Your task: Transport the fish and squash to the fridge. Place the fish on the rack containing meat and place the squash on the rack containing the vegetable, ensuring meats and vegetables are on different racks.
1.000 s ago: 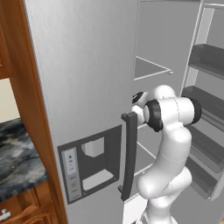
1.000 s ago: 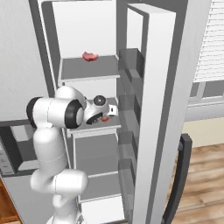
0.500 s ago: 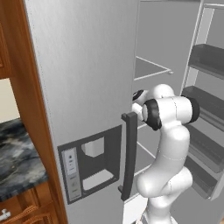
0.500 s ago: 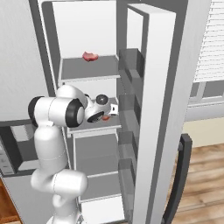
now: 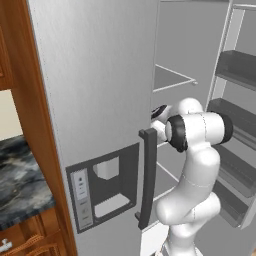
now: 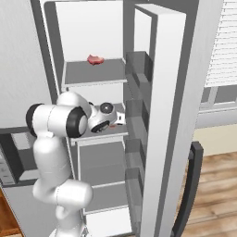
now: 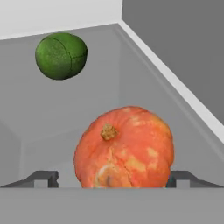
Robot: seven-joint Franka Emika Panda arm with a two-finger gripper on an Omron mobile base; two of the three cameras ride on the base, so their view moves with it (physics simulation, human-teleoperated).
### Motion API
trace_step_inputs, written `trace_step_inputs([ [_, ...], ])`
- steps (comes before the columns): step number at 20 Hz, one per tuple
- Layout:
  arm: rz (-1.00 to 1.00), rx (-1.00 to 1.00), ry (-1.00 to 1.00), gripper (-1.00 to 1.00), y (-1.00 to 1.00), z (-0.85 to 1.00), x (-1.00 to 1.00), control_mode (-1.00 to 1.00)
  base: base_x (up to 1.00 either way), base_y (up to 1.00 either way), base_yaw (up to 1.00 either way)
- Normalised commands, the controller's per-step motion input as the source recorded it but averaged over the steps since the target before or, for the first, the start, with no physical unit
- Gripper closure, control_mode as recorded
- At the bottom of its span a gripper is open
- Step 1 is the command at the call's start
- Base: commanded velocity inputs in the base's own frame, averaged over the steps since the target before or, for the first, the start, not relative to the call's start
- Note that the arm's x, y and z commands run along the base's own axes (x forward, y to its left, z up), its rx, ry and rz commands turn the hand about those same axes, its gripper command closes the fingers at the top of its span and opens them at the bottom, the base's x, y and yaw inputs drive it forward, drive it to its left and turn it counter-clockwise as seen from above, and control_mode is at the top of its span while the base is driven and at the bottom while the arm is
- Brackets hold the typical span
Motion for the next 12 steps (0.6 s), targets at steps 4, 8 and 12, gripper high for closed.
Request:
trace_step_inputs([
  [4, -0.02, 0.0, -0.12, -1.0, 0.11, 0.16, -0.64, -1.0, 0.0, 0.0, 0.0],
  [8, -0.03, 0.0, -0.21, -1.0, 0.15, 0.49, -0.54, -1.0, 0.0, 0.0, 0.0],
  [12, -0.05, 0.0, -0.1, -1.0, 0.16, 0.42, -0.52, -1.0, 0.0, 0.0, 0.0],
])
